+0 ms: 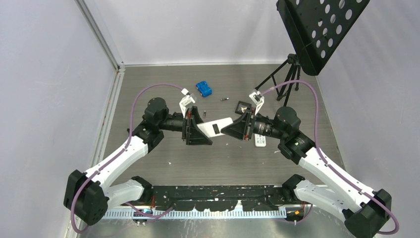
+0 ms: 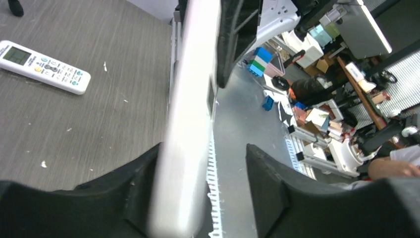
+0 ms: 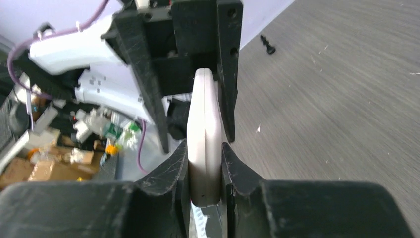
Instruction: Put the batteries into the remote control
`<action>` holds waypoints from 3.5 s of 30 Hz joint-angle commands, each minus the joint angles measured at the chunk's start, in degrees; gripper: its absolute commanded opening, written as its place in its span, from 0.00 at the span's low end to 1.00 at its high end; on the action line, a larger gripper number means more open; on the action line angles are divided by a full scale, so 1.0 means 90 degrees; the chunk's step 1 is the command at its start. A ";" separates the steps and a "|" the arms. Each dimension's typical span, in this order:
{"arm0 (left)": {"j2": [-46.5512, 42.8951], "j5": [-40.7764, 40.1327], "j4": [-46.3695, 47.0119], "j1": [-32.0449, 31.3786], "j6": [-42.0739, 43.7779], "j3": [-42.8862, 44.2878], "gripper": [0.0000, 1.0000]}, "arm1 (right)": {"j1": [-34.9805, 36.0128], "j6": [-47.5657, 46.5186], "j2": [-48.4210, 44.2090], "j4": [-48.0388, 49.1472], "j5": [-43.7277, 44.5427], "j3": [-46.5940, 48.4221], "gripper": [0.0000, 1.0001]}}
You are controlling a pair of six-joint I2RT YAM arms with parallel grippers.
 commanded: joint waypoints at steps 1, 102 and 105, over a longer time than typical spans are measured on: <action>-0.0299 -0.0794 0.0839 -0.0041 -0.0556 -0.0052 0.67 | -0.0012 0.0863 0.0210 0.1295 0.0793 0.0057 0.05; 0.0280 -0.3841 0.0861 0.1336 -0.2662 -0.0743 0.00 | -0.0139 0.3109 0.2582 0.3089 0.2154 -0.0646 0.08; 0.0204 -0.4007 0.0487 0.1336 -0.2199 -0.0699 0.00 | -0.0139 0.3042 0.2609 0.2874 0.2199 -0.0657 0.01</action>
